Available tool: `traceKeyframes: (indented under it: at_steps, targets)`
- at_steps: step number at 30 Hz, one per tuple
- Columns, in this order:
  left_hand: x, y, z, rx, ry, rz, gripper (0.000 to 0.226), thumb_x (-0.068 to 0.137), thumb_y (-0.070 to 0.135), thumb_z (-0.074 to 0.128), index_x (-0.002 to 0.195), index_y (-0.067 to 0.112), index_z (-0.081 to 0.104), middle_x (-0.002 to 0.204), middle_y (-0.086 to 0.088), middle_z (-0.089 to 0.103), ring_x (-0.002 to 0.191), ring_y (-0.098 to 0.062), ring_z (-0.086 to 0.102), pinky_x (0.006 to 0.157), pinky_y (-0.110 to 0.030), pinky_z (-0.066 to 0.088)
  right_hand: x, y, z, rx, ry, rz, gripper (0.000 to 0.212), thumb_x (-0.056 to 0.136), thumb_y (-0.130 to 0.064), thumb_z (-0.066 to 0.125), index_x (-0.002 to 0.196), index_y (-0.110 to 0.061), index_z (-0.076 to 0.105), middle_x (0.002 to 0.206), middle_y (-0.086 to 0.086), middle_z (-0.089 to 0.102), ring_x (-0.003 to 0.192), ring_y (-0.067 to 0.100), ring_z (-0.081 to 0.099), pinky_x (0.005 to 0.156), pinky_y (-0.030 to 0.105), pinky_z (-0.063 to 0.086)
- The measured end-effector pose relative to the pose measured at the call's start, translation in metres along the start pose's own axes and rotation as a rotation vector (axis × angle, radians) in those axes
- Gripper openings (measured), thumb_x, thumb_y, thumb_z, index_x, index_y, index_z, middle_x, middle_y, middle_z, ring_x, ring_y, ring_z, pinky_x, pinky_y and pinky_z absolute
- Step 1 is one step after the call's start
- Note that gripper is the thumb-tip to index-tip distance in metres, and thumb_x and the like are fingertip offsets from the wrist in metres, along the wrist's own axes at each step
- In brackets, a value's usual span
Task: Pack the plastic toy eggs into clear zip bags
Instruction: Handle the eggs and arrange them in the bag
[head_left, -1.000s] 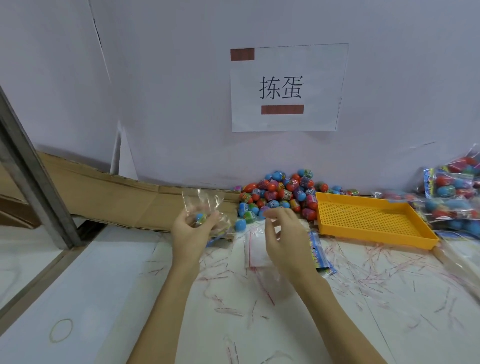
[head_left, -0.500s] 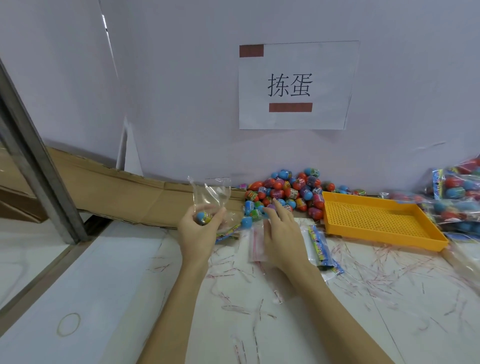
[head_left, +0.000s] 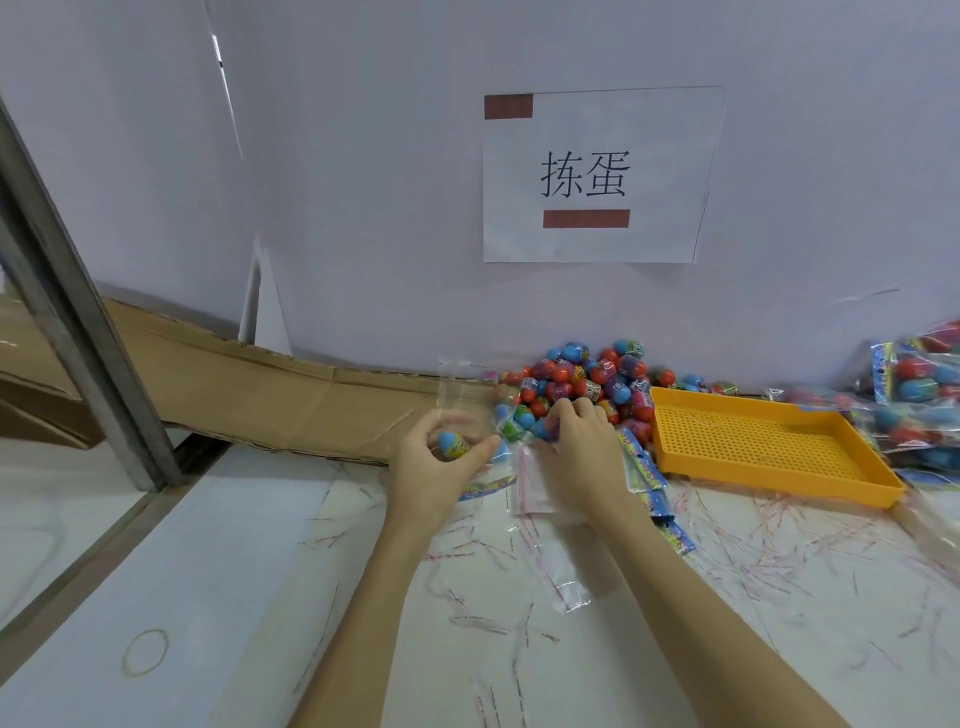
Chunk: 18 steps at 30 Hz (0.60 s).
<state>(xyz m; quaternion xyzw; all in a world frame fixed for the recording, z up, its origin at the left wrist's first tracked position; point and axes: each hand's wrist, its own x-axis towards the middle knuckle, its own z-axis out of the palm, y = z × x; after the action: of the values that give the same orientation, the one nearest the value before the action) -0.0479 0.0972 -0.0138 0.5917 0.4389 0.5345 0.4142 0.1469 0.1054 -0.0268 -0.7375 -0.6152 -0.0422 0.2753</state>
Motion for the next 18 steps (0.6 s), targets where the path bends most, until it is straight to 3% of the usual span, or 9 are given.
traceKeyframes:
  at_steps: [2, 4, 7, 10, 13, 15, 18]
  targets:
    - [-0.001, 0.000, 0.000, 0.036, -0.002, 0.017, 0.028, 0.076, 0.025, 0.092, 0.096, 0.030, 0.073, 0.091, 0.021, 0.074, 0.082, -0.003, 0.071, 0.074, -0.034, 0.065, 0.005, 0.000, 0.002, -0.015, 0.011, 0.041, 0.029, 0.095, -0.036, 0.067, 0.110, -0.015, 0.055, 0.112, 0.002, 0.056, 0.105, 0.023, 0.047, 0.087, 0.032, 0.040]
    - [-0.001, -0.002, 0.000, 0.045, -0.009, -0.001, 0.029, 0.076, 0.026, 0.093, 0.096, 0.031, 0.073, 0.091, 0.022, 0.073, 0.084, -0.009, 0.073, 0.077, -0.046, 0.065, 0.010, 0.000, 0.004, -0.034, 0.020, 0.070, 0.035, 0.095, -0.038, 0.067, 0.118, -0.016, 0.053, 0.115, 0.003, 0.058, 0.108, 0.024, 0.048, 0.090, 0.034, 0.042]
    - [0.000, -0.003, -0.002, 0.038, -0.025, -0.002, 0.030, 0.075, 0.027, 0.093, 0.096, 0.033, 0.072, 0.090, 0.013, 0.076, 0.085, -0.019, 0.076, 0.080, -0.051, 0.064, 0.010, 0.003, 0.009, -0.044, 0.026, 0.066, 0.037, 0.097, -0.040, 0.063, 0.129, -0.022, 0.057, 0.120, 0.003, 0.058, 0.112, 0.025, 0.046, 0.094, 0.035, 0.039]
    - [0.000, -0.003, -0.001, 0.047, -0.051, 0.001, 0.036, 0.075, 0.026, 0.093, 0.101, 0.030, 0.069, 0.085, 0.006, 0.078, 0.081, -0.018, 0.076, 0.081, -0.051, 0.064, 0.003, 0.006, 0.009, -0.033, 0.070, 0.031, 0.031, 0.096, -0.045, 0.063, 0.121, -0.025, 0.060, 0.114, -0.001, 0.058, 0.107, 0.021, 0.046, 0.092, 0.035, 0.034]
    - [0.000, -0.003, 0.000, 0.065, -0.055, -0.002, 0.040, 0.074, 0.025, 0.094, 0.105, 0.027, 0.067, 0.083, 0.006, 0.078, 0.078, -0.014, 0.076, 0.079, -0.047, 0.065, -0.005, 0.004, -0.001, 0.140, 0.199, 0.028, 0.034, 0.091, -0.053, 0.069, 0.103, -0.023, 0.059, 0.097, -0.007, 0.058, 0.092, 0.014, 0.050, 0.082, 0.032, 0.039]
    - [-0.001, -0.001, 0.002, 0.083, -0.064, 0.003, 0.044, 0.074, 0.027, 0.094, 0.108, 0.026, 0.066, 0.084, 0.008, 0.078, 0.079, -0.012, 0.075, 0.078, -0.041, 0.065, -0.014, 0.000, -0.011, 0.338, 0.279, 0.051, 0.034, 0.089, -0.055, 0.070, 0.095, -0.024, 0.059, 0.087, -0.011, 0.057, 0.080, 0.008, 0.051, 0.070, 0.021, 0.042]
    - [-0.002, 0.001, 0.004, 0.125, -0.077, -0.008, 0.042, 0.075, 0.029, 0.093, 0.106, 0.032, 0.064, 0.084, 0.009, 0.077, 0.078, -0.010, 0.075, 0.074, -0.033, 0.065, -0.028, -0.011, -0.028, 0.695, 0.380, 0.100, 0.020, 0.088, -0.052, 0.067, 0.095, -0.035, 0.058, 0.078, -0.016, 0.060, 0.072, 0.005, 0.059, 0.060, 0.011, 0.047]
